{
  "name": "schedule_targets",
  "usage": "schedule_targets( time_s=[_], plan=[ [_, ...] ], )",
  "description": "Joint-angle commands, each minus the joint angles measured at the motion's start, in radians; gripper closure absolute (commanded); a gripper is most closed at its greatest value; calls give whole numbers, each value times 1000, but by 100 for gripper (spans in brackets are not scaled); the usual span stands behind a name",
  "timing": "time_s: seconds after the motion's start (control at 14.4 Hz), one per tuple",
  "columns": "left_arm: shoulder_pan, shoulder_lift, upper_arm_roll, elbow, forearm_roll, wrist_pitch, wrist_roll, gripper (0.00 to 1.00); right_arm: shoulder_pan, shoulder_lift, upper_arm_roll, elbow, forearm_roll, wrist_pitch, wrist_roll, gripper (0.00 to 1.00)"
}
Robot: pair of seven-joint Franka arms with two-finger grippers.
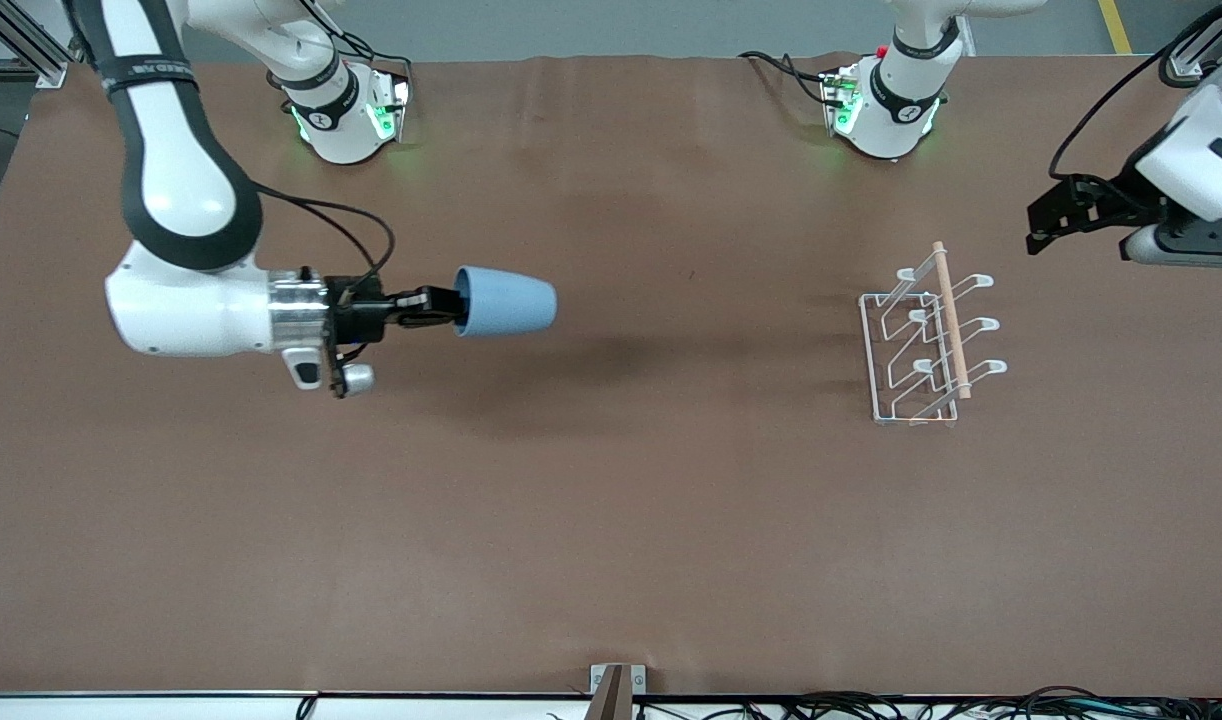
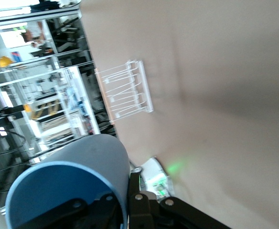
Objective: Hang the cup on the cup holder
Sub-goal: 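Lift the cup with the right gripper while the left gripper approaches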
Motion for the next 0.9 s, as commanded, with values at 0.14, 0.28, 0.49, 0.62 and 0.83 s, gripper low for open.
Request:
schedule_targets(
  time_s=[0.14,0.28,0.49,0.62,0.83],
  plan=[
    [-7,5,-119,34,-37,7,176,0,112,14,-8,-48,272,62,3,99],
    [-9,16,-135,39,-153,9,225,0,155,42,-8,-46,367,90,-12,99],
    [-9,42,-215,66,-294,10,233,0,178,56,-8,-49,390,90,-14,99],
    [-9,114,-294,123,-339,10,258,0,186,56,-7,-62,393,89,-12,99],
    [-9,185,-389,133,-356,73,382,0,198,56,-8,-77,393,92,-14,99]
  ],
)
